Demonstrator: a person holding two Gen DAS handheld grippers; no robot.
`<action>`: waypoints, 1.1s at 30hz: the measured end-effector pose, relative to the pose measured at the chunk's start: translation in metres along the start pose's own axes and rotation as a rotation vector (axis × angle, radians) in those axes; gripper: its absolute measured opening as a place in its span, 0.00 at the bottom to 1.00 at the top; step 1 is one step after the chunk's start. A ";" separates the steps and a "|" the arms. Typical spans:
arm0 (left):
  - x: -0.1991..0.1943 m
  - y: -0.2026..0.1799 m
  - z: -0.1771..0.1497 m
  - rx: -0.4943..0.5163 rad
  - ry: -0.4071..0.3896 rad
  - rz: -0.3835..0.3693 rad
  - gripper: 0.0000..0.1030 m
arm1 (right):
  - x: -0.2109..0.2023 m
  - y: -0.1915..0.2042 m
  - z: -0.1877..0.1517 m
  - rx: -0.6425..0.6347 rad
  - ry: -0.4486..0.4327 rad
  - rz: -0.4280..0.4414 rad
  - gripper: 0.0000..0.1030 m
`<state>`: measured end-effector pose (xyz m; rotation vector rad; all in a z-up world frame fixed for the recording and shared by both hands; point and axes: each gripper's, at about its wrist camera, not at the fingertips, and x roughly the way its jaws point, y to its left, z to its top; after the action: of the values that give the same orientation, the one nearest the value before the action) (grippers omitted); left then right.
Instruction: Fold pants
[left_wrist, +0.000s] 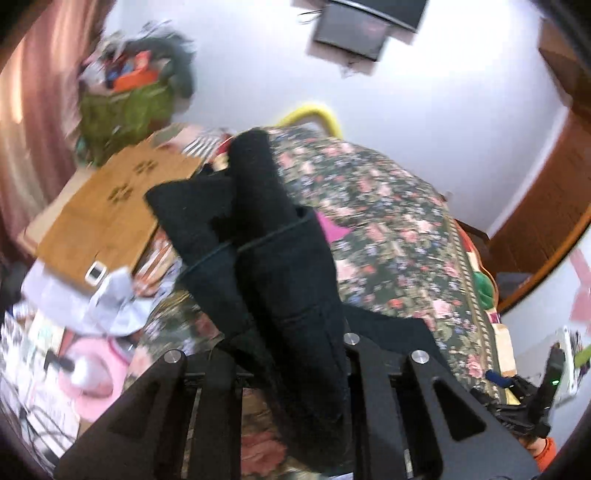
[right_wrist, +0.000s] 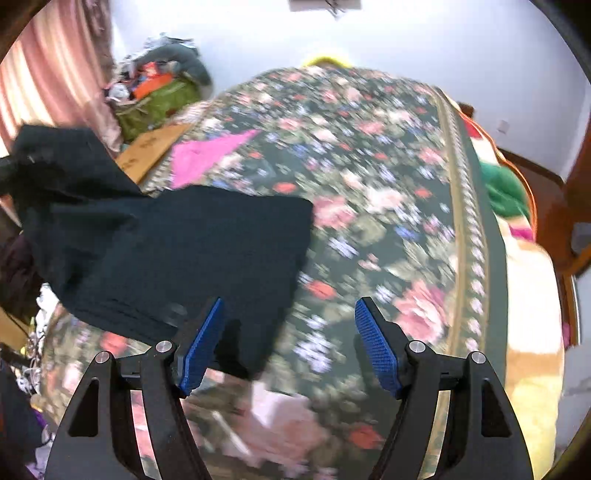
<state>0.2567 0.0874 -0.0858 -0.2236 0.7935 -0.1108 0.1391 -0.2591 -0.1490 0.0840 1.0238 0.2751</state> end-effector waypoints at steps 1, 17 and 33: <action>0.002 -0.014 0.003 0.024 -0.004 -0.009 0.15 | 0.004 -0.004 -0.004 0.009 0.019 0.006 0.67; 0.070 -0.202 -0.023 0.298 0.150 -0.172 0.13 | 0.015 -0.014 -0.017 0.035 0.046 0.081 0.67; 0.090 -0.222 -0.092 0.453 0.389 -0.180 0.54 | 0.005 -0.011 -0.023 0.035 0.033 0.086 0.67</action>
<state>0.2501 -0.1588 -0.1573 0.1631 1.1090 -0.5088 0.1236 -0.2697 -0.1671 0.1558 1.0595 0.3379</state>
